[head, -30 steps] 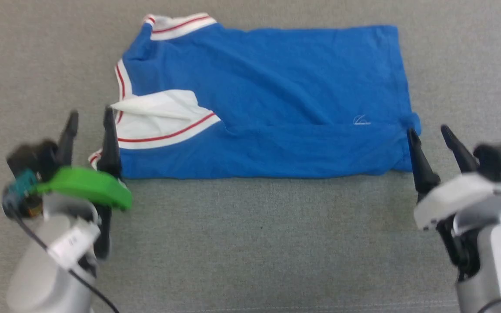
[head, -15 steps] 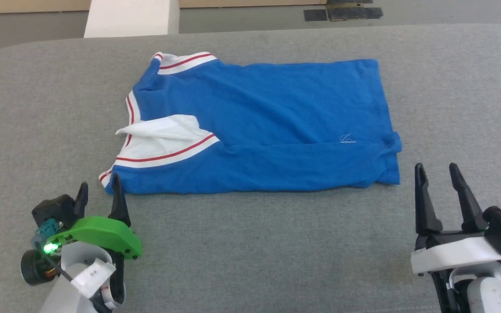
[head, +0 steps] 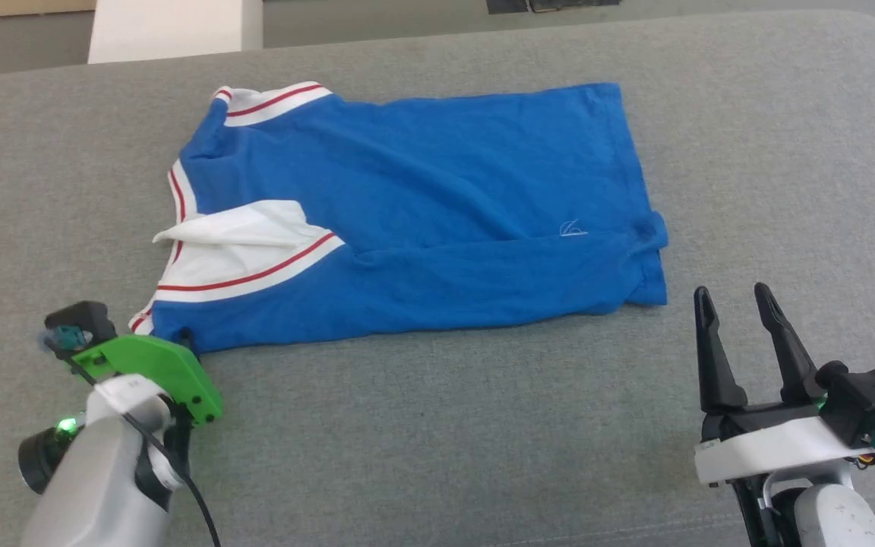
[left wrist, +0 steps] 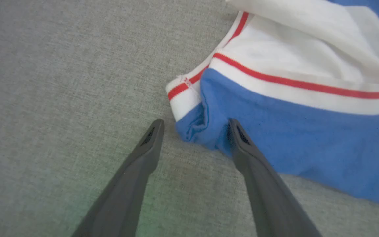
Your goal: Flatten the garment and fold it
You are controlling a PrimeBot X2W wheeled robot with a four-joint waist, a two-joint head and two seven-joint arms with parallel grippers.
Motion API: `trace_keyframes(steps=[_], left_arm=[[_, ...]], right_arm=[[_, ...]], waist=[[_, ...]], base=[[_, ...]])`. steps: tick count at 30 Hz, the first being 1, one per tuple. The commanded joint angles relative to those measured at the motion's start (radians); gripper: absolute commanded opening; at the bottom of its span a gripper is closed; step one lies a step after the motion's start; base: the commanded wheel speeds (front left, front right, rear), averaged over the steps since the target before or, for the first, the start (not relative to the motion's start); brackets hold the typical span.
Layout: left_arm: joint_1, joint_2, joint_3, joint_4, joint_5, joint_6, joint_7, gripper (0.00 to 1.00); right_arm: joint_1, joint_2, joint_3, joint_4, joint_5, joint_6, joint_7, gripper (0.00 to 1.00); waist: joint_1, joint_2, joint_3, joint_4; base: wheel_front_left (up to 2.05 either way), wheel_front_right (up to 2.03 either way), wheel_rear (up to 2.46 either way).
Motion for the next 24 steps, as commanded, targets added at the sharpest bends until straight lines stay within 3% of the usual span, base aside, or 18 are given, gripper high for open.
trace_keyframes(steps=[1,5,7,8,17,24], left_arm=[[-0.012,0.01,0.002,0.011,-0.011,0.013,0.03,1.0],[-0.006,0.01,0.004,0.021,-0.048,0.016,0.112,1.0],[-0.001,0.015,-0.001,0.016,-0.056,0.003,0.131,0.25],[0.001,0.016,-0.006,0.011,-0.059,-0.009,0.135,0.0],[0.015,0.001,-0.021,-0.006,-0.069,-0.043,0.113,0.0],[0.021,-0.01,-0.036,-0.017,-0.071,-0.059,0.102,0.0]], right_arm=[[-0.014,0.002,0.005,-0.008,-0.007,-0.002,-0.006,1.0],[-0.017,0.003,0.012,-0.012,-0.012,-0.002,-0.006,1.0],[-0.018,0.003,0.014,-0.012,-0.015,-0.002,-0.006,1.0],[-0.018,0.003,0.013,-0.012,-0.016,-0.002,-0.006,1.0],[-0.068,0.003,-0.036,0.03,-0.065,-0.002,0.01,1.0],[-0.192,0.003,-0.083,0.152,-0.126,-0.002,0.276,1.0]], waist=[[0.0,0.0,0.012,-0.015],[0.0,0.0,0.019,-0.027],[0.0,0.0,0.021,-0.03],[0.0,0.0,0.021,-0.03],[0.0,0.0,0.004,-0.005],[0.0,0.0,0.011,0.033]], base=[[0.0,0.0,0.0],[0.0,0.0,0.0],[0.0,0.0,0.0],[0.0,0.0,0.0],[0.0,0.0,0.0],[0.0,0.0,0.0]])
